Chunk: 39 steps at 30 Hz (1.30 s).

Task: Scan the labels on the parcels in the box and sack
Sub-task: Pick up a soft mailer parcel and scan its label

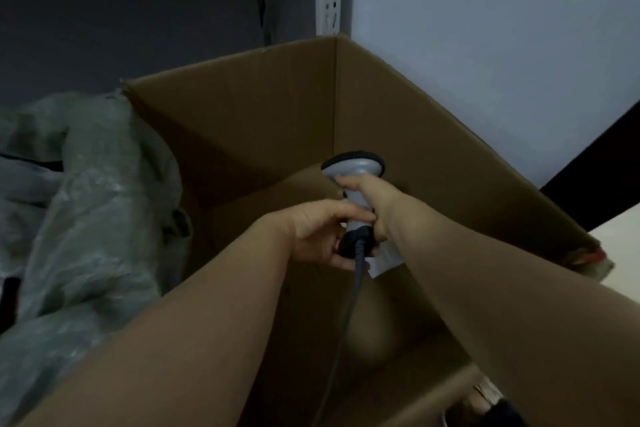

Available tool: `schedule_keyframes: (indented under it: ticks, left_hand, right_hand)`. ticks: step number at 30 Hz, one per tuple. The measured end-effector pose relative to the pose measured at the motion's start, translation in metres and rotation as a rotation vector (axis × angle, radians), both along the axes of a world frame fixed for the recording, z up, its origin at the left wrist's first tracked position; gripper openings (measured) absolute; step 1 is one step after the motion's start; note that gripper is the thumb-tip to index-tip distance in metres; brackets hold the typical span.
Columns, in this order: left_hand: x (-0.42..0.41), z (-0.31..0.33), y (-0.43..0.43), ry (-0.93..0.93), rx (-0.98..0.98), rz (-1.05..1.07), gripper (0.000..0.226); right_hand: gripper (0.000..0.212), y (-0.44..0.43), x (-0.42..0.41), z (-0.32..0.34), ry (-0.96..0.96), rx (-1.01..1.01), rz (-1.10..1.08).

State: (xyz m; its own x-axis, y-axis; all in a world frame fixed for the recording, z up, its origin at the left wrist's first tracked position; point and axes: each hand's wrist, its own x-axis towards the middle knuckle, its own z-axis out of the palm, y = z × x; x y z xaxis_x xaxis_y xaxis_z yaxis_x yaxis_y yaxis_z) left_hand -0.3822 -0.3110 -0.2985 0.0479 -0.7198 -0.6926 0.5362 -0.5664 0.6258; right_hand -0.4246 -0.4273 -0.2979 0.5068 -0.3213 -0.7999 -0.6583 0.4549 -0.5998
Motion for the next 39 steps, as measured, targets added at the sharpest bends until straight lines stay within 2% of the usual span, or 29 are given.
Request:
schedule_keyframes:
  ticks: [2,3,4,6,8,9,10,12,14,16,19,22,24,27,30,33,37,39]
  left_hand:
    - [0.016,-0.016,-0.007,-0.033,0.074,-0.016,0.021]
    - [0.025,-0.026,-0.009,-0.060,0.123,-0.008,0.014]
    - [0.033,-0.032,-0.009,-0.097,0.177,0.002,0.008]
    - [0.049,-0.048,-0.008,-0.163,0.318,0.006,0.003]
    - [0.061,-0.065,-0.008,-0.180,0.439,0.020,0.009]
    - [0.068,-0.077,-0.010,-0.169,0.478,0.037,0.014]
    - [0.072,-0.086,-0.011,-0.156,0.509,0.051,0.016]
    - [0.077,-0.102,-0.012,-0.143,0.561,0.050,0.013]
    - [0.083,-0.115,-0.014,-0.124,0.605,0.031,0.010]
    - [0.087,-0.124,-0.014,-0.104,0.644,0.017,0.008]
    - [0.087,-0.131,-0.015,-0.090,0.649,0.051,0.005]
    - [0.085,-0.133,-0.012,-0.098,0.633,0.133,0.012]
    - [0.081,-0.131,-0.008,-0.109,0.595,0.194,0.015]
    - [0.074,-0.118,-0.003,-0.111,0.465,0.365,0.011]
    - [0.061,-0.079,0.002,-0.109,0.322,0.507,0.009]
    - [0.048,-0.037,0.010,-0.094,0.224,0.582,0.007]
    - [0.025,0.018,0.033,-0.086,0.144,0.630,0.025]
    - [0.009,0.051,0.044,-0.110,0.126,0.599,0.031]
  right_hand:
    - [0.088,-0.006,0.016,-0.022,0.020,0.074,0.104]
    - [0.096,-0.012,0.021,-0.033,0.011,0.102,0.161]
    - [0.093,-0.019,0.023,-0.043,-0.013,0.123,0.184]
    - [0.065,-0.037,0.026,-0.069,0.000,0.090,0.094]
    - [0.033,-0.051,0.026,-0.101,0.110,-0.164,0.058]
    - [0.031,-0.057,0.027,-0.120,0.197,-0.335,0.115]
    - [0.035,-0.061,0.025,-0.139,0.278,-0.496,0.220]
    - [0.040,-0.063,0.023,-0.181,0.387,-0.677,0.503]
    - [0.047,-0.061,0.022,-0.225,0.528,-0.697,0.784]
    - [0.054,-0.055,0.020,-0.256,0.597,-0.636,0.959]
    - [0.057,-0.048,0.010,-0.264,0.590,-0.568,1.031]
    - [0.059,-0.048,0.007,-0.276,0.583,-0.629,1.016]
    - [0.059,-0.046,0.011,-0.267,0.532,-0.669,0.999]
    - [0.040,-0.032,0.027,-0.223,0.392,-0.680,1.033]
    - [0.030,-0.008,0.039,-0.167,0.281,-0.690,1.104]
    - [0.032,0.017,0.036,-0.100,0.227,-0.710,1.220]
    - [0.018,0.045,0.008,-0.007,0.123,-0.873,1.288]
    - [0.021,0.059,-0.010,0.036,0.060,-0.891,1.245]
